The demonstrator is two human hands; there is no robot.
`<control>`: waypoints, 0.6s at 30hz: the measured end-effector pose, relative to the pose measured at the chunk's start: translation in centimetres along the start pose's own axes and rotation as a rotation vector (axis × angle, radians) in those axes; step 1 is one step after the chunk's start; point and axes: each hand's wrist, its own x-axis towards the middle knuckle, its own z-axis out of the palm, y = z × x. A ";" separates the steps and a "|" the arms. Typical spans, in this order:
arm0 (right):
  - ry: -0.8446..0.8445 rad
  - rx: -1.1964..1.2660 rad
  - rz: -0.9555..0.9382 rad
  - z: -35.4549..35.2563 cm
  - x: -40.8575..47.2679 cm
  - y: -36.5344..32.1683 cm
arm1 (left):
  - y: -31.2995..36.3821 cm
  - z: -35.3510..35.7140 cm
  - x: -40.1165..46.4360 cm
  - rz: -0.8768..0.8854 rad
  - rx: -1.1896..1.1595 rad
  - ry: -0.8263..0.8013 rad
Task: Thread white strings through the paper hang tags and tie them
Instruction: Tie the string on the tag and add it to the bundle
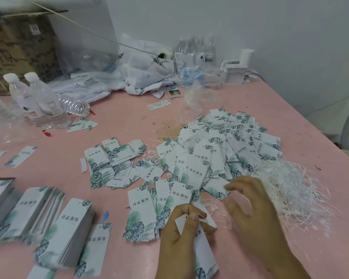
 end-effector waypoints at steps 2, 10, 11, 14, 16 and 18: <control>-0.243 0.222 0.025 1.1 -0.6 -1.0 | -0.2 -0.1 -0.1 0.020 0.020 -0.007; -0.180 0.165 -0.179 2.6 -1.1 -0.7 | -0.4 -0.3 0.1 -0.029 -0.006 -0.014; -0.166 0.161 -0.191 2.6 -1.2 -0.6 | -0.4 -0.3 0.0 -0.035 -0.009 -0.024; -0.134 0.132 -0.232 2.7 -1.3 -0.5 | -0.3 -0.2 0.0 -0.068 -0.024 -0.015; -0.114 0.125 -0.257 2.8 -1.3 -0.4 | -0.2 -0.3 0.1 -0.081 -0.021 -0.007; -0.120 0.165 -0.206 2.9 -1.4 -0.4 | -0.2 -0.4 0.1 -0.082 0.001 -0.015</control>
